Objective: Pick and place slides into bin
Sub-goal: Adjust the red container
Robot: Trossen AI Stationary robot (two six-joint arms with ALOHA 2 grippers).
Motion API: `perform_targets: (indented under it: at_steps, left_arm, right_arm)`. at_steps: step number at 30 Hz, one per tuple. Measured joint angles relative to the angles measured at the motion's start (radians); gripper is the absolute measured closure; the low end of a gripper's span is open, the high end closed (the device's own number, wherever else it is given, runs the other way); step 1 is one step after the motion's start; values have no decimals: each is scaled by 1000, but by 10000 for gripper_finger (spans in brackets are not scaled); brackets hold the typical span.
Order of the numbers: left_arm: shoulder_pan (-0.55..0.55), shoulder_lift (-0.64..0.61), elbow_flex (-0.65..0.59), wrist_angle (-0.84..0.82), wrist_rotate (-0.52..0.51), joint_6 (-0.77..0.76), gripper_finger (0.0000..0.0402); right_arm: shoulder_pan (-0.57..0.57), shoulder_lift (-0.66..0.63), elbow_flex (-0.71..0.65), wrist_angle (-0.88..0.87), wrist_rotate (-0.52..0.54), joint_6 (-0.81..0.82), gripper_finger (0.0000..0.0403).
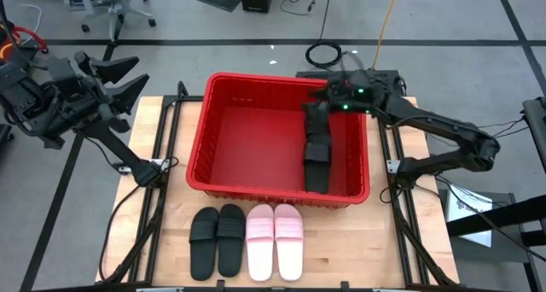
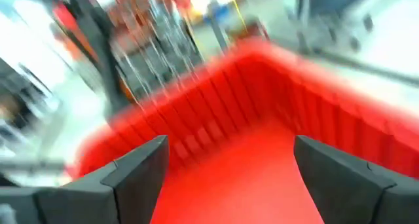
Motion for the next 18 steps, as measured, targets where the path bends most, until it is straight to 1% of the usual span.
perform_targets:
  at_steps: [5,9,11,13,15,18]
  left_arm:
    - [0,7,0,1,28,0,147]
    - [-1,14,0,-1,30,-1,147]
    - [-2,14,0,-1,34,-1,147]
    - [-5,18,0,-1,42,-7,147]
    - [-14,21,0,-1,45,-7,147]
    - [-32,27,0,-33,46,-5,147]
  right_arm:
    - [50,-20,0,287,-2,132,85]
    - [104,-16,0,563,-1,220,85]
    - [136,-12,0,669,-2,254,85]
    - [173,-12,0,705,-11,262,85]
    - [220,-12,0,692,-39,268,85]
    - [300,-10,0,670,-105,300,85]
